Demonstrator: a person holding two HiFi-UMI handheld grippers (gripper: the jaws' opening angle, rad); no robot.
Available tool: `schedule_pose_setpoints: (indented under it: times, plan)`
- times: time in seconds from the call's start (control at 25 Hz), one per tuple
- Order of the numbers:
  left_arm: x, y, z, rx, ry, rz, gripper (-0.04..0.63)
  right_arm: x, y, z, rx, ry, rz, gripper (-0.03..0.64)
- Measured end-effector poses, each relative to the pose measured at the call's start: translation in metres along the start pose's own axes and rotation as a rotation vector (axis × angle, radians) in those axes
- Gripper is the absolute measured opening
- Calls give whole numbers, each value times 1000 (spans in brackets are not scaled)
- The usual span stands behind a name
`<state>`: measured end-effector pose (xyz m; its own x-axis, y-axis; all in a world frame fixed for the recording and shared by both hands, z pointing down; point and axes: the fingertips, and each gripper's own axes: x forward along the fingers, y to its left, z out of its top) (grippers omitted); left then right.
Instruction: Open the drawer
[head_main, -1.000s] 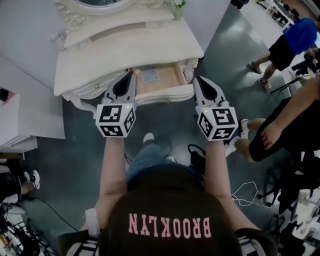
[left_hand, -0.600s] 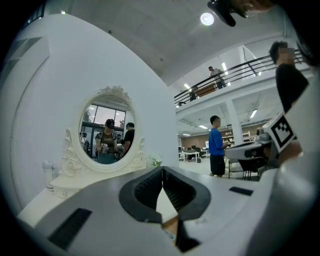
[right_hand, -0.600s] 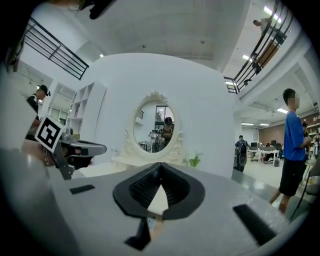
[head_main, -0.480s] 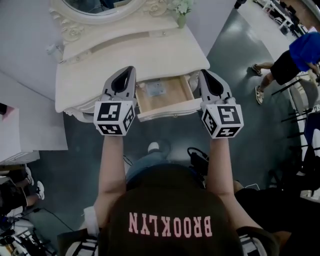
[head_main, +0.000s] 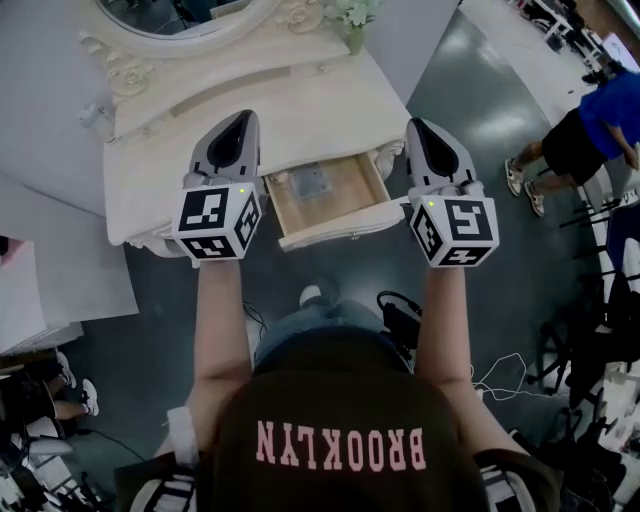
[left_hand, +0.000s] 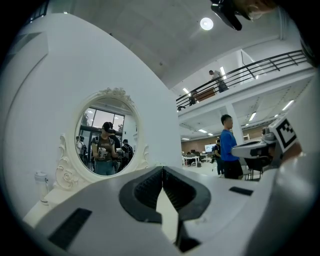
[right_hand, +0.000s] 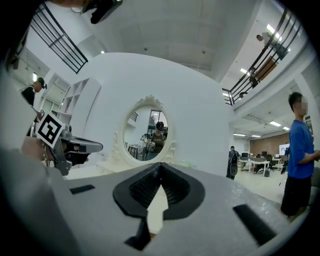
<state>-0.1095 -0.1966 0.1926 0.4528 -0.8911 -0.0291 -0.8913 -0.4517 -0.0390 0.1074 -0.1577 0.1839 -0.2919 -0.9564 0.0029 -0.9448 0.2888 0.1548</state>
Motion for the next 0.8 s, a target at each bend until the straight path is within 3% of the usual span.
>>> schedule_pose_setpoints:
  times: [0.56,0.8]
  plan:
    - [6,14,19,-3,-24,60,5,16,2,6,-21,3,36,-2]
    - [12,-27,15,-1,-26,65,5,-6,-34,-7,-9,0,26,-3]
